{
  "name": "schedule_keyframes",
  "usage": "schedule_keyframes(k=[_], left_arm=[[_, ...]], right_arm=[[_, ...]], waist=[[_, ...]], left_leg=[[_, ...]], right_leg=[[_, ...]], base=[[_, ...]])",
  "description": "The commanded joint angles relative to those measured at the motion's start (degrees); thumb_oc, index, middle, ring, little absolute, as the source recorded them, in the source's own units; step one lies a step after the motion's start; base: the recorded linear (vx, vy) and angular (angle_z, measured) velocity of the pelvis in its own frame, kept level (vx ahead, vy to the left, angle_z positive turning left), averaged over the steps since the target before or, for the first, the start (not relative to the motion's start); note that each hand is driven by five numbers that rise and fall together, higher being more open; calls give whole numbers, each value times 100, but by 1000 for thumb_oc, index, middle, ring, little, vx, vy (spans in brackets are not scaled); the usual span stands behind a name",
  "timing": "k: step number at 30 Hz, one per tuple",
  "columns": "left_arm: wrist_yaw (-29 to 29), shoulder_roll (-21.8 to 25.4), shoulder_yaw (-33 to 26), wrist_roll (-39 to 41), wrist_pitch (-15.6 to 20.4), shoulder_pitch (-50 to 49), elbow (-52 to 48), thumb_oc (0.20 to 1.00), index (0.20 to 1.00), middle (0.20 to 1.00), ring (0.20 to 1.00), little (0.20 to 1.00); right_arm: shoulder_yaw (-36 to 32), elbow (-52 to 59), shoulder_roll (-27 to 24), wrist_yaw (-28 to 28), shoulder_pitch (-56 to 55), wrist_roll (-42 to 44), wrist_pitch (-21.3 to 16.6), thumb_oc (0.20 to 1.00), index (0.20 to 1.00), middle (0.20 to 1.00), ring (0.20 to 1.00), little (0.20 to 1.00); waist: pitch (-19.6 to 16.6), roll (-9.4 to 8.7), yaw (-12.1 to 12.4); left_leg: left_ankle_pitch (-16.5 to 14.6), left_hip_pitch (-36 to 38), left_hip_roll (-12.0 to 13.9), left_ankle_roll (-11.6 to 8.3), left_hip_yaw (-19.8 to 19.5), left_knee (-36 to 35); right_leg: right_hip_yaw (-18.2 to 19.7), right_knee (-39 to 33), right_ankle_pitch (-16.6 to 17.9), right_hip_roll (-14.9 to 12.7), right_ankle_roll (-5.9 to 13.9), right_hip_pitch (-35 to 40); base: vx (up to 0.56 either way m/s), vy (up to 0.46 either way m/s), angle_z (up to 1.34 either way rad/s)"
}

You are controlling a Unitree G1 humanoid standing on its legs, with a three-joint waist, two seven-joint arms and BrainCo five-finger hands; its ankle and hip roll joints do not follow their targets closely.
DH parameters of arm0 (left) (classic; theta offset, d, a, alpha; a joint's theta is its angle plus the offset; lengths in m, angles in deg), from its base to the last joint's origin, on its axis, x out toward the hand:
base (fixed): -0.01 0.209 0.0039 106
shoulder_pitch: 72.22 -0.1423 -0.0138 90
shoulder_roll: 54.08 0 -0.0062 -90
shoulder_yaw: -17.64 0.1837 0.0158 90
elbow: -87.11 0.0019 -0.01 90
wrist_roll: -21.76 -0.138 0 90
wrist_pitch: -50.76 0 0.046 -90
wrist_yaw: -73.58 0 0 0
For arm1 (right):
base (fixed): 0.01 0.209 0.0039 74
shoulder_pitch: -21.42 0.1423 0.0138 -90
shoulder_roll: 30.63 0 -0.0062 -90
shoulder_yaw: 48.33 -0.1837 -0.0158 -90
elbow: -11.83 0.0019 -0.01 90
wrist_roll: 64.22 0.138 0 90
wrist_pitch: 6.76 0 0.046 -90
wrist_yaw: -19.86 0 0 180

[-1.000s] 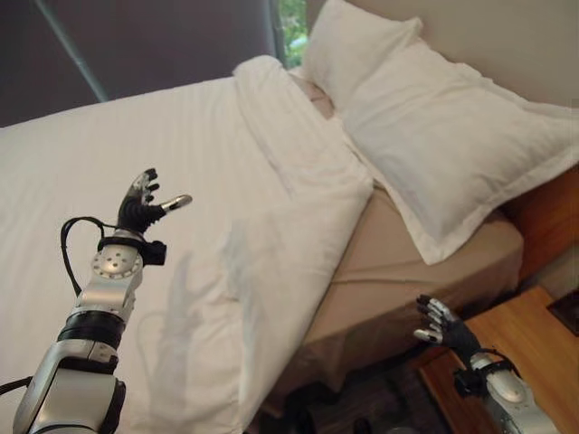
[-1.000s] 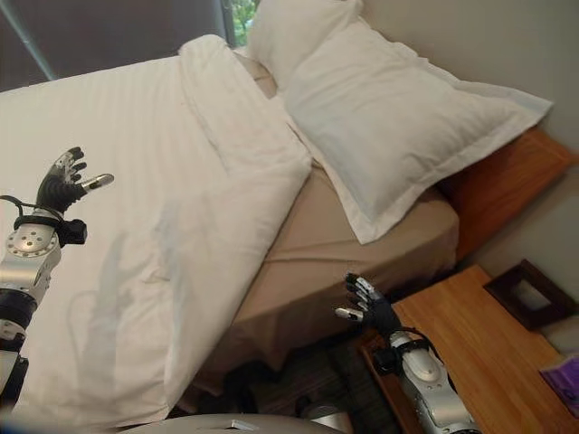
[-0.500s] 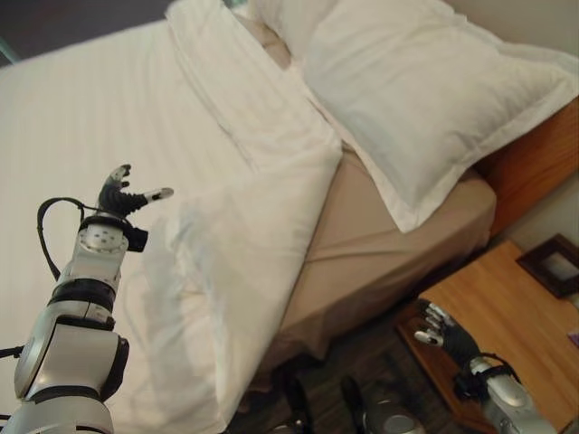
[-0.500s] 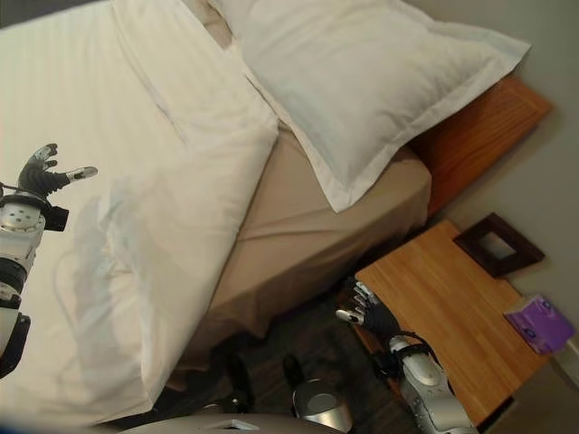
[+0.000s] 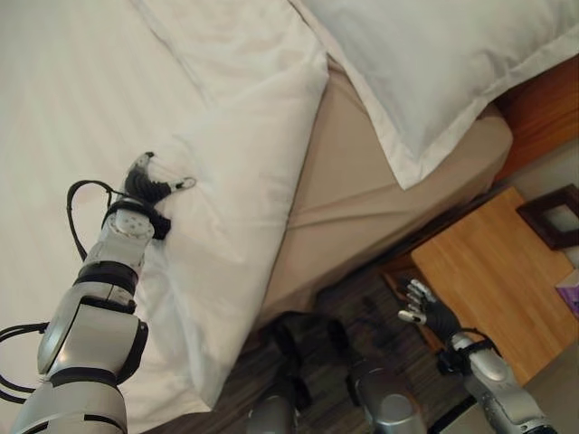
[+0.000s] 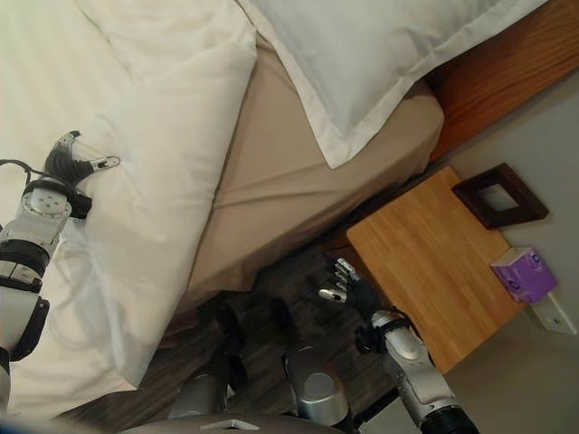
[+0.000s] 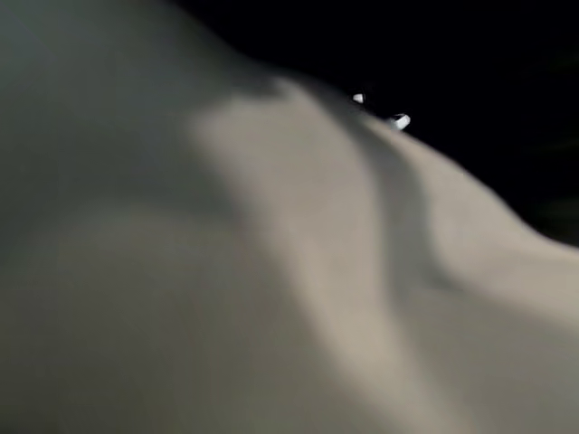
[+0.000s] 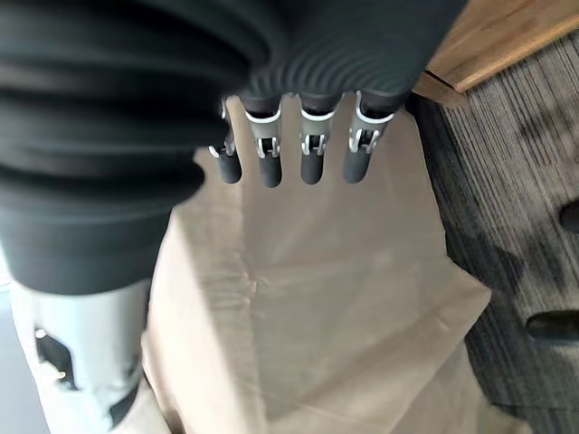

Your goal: Making the bed.

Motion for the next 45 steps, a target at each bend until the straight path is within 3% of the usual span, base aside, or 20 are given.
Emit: schedule_keyframes(k=[1,2,6,8,9,10,13,20,21,25,30,31,34,35,36,37,40,45], left_arm=[[-182,-531,254,-644,-87,184,291,231,231,231,231,231],[-222,-611,321,-734,-87,158,208,200,200,200,200,200],[-325,-785,643,-955,53,51,-445,200,200,200,200,200],[-388,-862,879,-1035,140,-122,-1609,200,200,200,200,200],[-388,-857,877,-1036,137,-125,-1614,200,200,200,200,200],[-480,-891,979,-952,195,-313,-2501,200,200,200,200,200],[-692,-952,1110,-750,267,-538,-3272,200,200,200,200,200],[-1146,-1100,1315,-341,292,-1012,-4323,200,200,200,200,200],[-1466,-1403,1504,94,298,-1308,-4685,200,200,200,200,200],[-1525,-1498,1581,171,298,-1339,-4741,200,200,200,200,200],[-1218,-2796,1650,1342,331,-1661,-3742,200,200,200,200,200],[-1218,-2801,1651,1343,336,-1658,-3735,200,200,200,200,200],[-926,-3435,1557,2219,342,-1691,-3179,200,200,200,200,200],[-879,-3570,1561,2374,346,-1642,-3095,300,300,300,300,300],[-848,-3662,1581,2439,349,-1578,-3031,1000,1000,1000,1000,1000],[-699,-3912,1658,2542,353,-1335,-2839,1000,1000,1000,1000,1000],[-644,-4046,1703,2568,369,-1050,-2736,1000,1000,1000,1000,1000],[-730,-4108,1872,2831,520,-677,-3386,1000,1000,1000,1000,1000]], right_arm=[[-25,281,36,13,-152,65,-238,1000,1000,1000,1000,1000],[-29,291,20,3,-170,42,-227,1000,1000,1000,1000,1000],[-82,304,-45,-65,-233,-11,-217,1000,1000,1000,1000,1000],[-101,256,-95,-93,-239,-105,-221,1000,1000,1000,1000,1000],[-98,255,-93,-93,-236,-105,-221,1000,1000,1000,1000,1000],[-134,258,-104,-86,-239,-183,-202,1000,1000,1000,1000,1000],[-163,230,-99,-74,-205,-265,-172,1000,1000,1000,1000,1000],[-216,160,-59,-60,-256,-410,-79,1000,1000,1000,1000,1000],[-266,162,-55,-95,-403,-474,-14,1000,1000,1000,1000,1000],[-270,154,-67,-99,-436,-481,9,1000,1000,1000,1000,1000],[-102,18,-38,-29,-538,-423,57,1000,1000,1000,1000,1000],[-103,18,-40,-28,-539,-422,57,1000,1000,1000,1000,1000],[79,-22,3,79,-501,-234,77,1000,1000,1000,1000,1000],[151,-48,10,122,-482,-171,89,1000,1000,1000,1000,1000],[193,-70,7,144,-458,-127,92,1000,1000,1000,1000,1000],[333,-118,-13,187,-397,-61,116,1000,1000,1000,1000,1000],[434,-105,-55,193,-373,0,149,1000,1000,1000,1000,1000],[394,-134,-163,140,-414,20,150,1000,1000,1000,1000,1000]], waist=[[-281,-141,-14],[-297,-118,-22],[-364,-19,-19],[-410,76,27],[-422,71,27],[-438,136,73],[-501,194,128],[-589,282,129],[-631,309,72],[-667,315,58],[-727,355,-164],[-728,358,-163],[-735,372,-271],[-735,381,-312],[-734,384,-344],[-724,403,-458],[-741,423,-539],[-806,479,-602]], left_leg=[[-278,694,18,-388,133,33],[-297,731,12,-392,147,33],[-347,852,-7,-387,142,33],[-396,963,-31,-375,72,33],[-380,943,-31,-377,76,33],[-411,1007,-57,-361,14,33],[-403,1009,-88,-349,-49,33],[-451,1132,-142,-332,-86,33],[-501,1238,-156,-316,-72,33],[-494,1231,-163,-310,-56,33],[-529,1336,-202,-282,105,33],[-529,1336,-201,-282,106,33],[-526,1336,-216,-278,182,33],[-524,1335,-221,-275,206,33],[-526,1335,-223,-277,229,33],[-543,1368,-225,-280,284,33],[-532,1353,-224,-293,350,33],[-548,1374,-224,-294,389,33]], right_leg=[[-85,-329,651,-300,705,-240],[-85,-329,637,-304,703,-213],[-138,-329,585,-338,705,-91],[-229,-329,534,-382,711,50],[-224,-329,548,-382,708,29],[-301,-329,505,-413,712,129],[-365,-329,494,-448,706,165],[-445,-329,452,-496,709,323],[-440,-329,422,-510,709,429],[-424,-329,437,-510,704,414],[-302,-329,463,-532,690,454],[-301,-329,463,-531,690,454],[-231,-329,490,-537,671,422],[-205,-329,500,-537,666,405],[-181,-329,507,-536,666,394],[-112,-329,517,-534,672,398],[-55,-329,546,-523,674,352],[-27,-329,545,-531,694,345]], base=[[35,17,6],[44,22,6],[33,8,2],[41,8,4],[39,7,6],[3,-5,6],[4,0,8],[0,23,10],[0,0,0],[-2,19,-3],[-1,30,-8],[7,26,-11],[-2,24,-15],[-2,21,-8],[18,40,-13],[12,26,-20],[14,19,-21],[23,-9,-13]])
